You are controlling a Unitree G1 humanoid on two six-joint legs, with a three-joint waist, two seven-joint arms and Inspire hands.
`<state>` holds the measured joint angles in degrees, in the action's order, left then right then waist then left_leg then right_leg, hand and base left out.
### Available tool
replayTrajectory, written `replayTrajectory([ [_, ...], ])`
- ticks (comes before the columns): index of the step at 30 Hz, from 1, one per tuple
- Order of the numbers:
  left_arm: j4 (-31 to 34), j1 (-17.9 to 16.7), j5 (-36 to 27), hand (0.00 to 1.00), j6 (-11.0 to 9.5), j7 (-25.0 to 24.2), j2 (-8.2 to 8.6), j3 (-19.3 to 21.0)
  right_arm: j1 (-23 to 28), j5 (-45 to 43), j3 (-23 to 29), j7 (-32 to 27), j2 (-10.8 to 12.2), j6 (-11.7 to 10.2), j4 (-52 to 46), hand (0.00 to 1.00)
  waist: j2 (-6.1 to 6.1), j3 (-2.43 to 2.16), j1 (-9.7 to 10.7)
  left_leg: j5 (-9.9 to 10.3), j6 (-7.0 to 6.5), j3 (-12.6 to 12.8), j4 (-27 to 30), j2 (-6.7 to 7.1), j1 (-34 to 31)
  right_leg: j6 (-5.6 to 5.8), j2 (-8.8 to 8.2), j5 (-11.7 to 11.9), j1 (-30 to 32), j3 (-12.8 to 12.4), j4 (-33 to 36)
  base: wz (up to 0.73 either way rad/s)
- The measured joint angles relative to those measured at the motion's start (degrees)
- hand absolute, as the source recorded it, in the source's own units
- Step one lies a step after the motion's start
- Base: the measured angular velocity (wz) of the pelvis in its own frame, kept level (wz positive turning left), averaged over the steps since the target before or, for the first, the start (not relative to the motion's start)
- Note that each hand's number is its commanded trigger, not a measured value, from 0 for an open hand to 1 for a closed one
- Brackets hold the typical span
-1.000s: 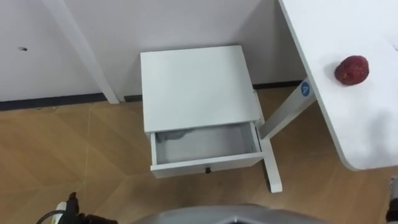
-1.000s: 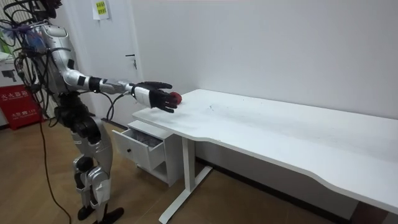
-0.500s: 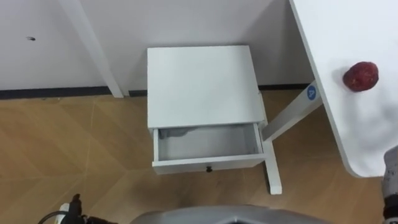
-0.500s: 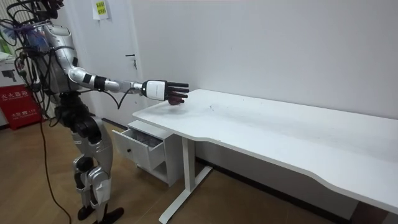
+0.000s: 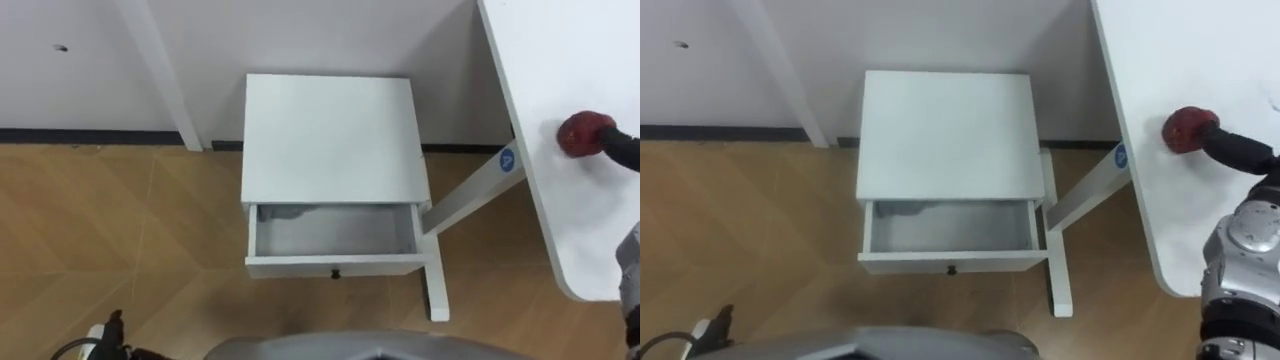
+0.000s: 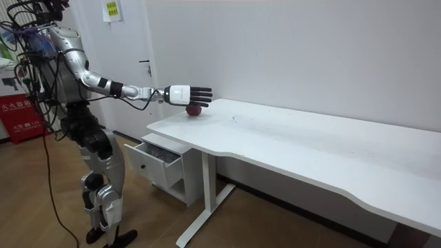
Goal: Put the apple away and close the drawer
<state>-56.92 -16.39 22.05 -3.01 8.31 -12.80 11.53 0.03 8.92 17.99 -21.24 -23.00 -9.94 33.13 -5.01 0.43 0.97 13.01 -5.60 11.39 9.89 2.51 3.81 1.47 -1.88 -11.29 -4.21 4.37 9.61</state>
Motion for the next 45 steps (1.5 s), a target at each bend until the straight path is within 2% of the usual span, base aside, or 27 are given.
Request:
replayTrajectory([
  [4, 0.04, -0.08, -0.04, 0.0, 0.02, 0.0, 0.0, -0.01, 0.0, -0.68, -1.11, 2.25, -1.85, 0.0, -0.01, 0.0, 0.03, 0.07, 0.21, 0.0, 0.0, -0.49, 0.2, 0.02, 0.0, 0.0, -0.05, 0.0, -0.6, 0.49, 0.01, 0.06],
  [8, 0.05, -0.12, 0.01, 0.0, 0.02, -0.01, 0.0, -0.03, -0.13, -1.01, -1.76, 3.55, -2.68, 0.02, -0.03, 0.0, 0.01, 0.1, -0.07, 0.0, 0.0, -0.51, 0.27, 0.0, -0.02, -0.01, -0.03, 0.0, -0.44, 0.46, 0.01, 0.0],
  [18, 0.1, -0.12, 0.25, 0.0, 0.06, 0.0, -0.01, 0.02, -0.55, -6.99, -3.84, 8.07, -2.84, 0.09, 4.36, 0.0, 0.1, 0.13, -1.11, 0.0, 0.0, -0.57, 0.0, 0.04, 0.96, -0.02, -0.03, 0.01, -1.32, 0.49, -0.01, 0.0],
  [29, -0.53, -0.57, 1.27, 0.0, 0.01, -0.01, -0.12, 0.05, -0.9, -6.88, -3.87, 12.45, -2.84, 0.01, 5.77, 0.0, 0.23, 0.17, -1.37, 0.0, 0.0, -1.69, 0.56, 0.14, 0.75, -0.12, -0.05, 0.1, -2.18, 1.42, -0.66, 0.05],
  [38, -0.55, -0.9, 2.99, 0.0, 0.0, 0.14, -0.3, 0.04, -0.79, -7.47, -7.62, 12.92, -2.91, -0.01, 6.84, 0.0, 0.71, -0.15, -1.62, -0.02, 0.05, -2.68, 0.93, 0.21, 0.74, -0.14, -0.14, 0.12, -2.57, 2.63, -0.87, 0.05],
  [40, -0.55, -0.78, 3.46, 0.0, 0.0, 0.14, -0.33, 0.04, -0.79, -7.21, -7.76, 14.53, -2.91, -0.01, 7.17, 0.0, 0.68, -0.35, -1.62, -0.03, 0.07, -2.85, 1.0, 0.2, 0.82, -0.14, -0.18, 0.12, -2.74, 3.07, -0.88, 0.06],
  [45, -1.77, -0.54, 3.9, 0.0, 0.0, 0.13, -0.54, 0.01, -1.17, -8.01, -7.78, 16.43, -2.96, -0.65, 10.33, 0.0, 0.49, -0.52, -2.25, -0.05, 0.09, -3.39, 1.46, 0.21, 0.91, -0.16, -0.19, 0.13, -3.33, 3.62, -0.95, 0.05],
])
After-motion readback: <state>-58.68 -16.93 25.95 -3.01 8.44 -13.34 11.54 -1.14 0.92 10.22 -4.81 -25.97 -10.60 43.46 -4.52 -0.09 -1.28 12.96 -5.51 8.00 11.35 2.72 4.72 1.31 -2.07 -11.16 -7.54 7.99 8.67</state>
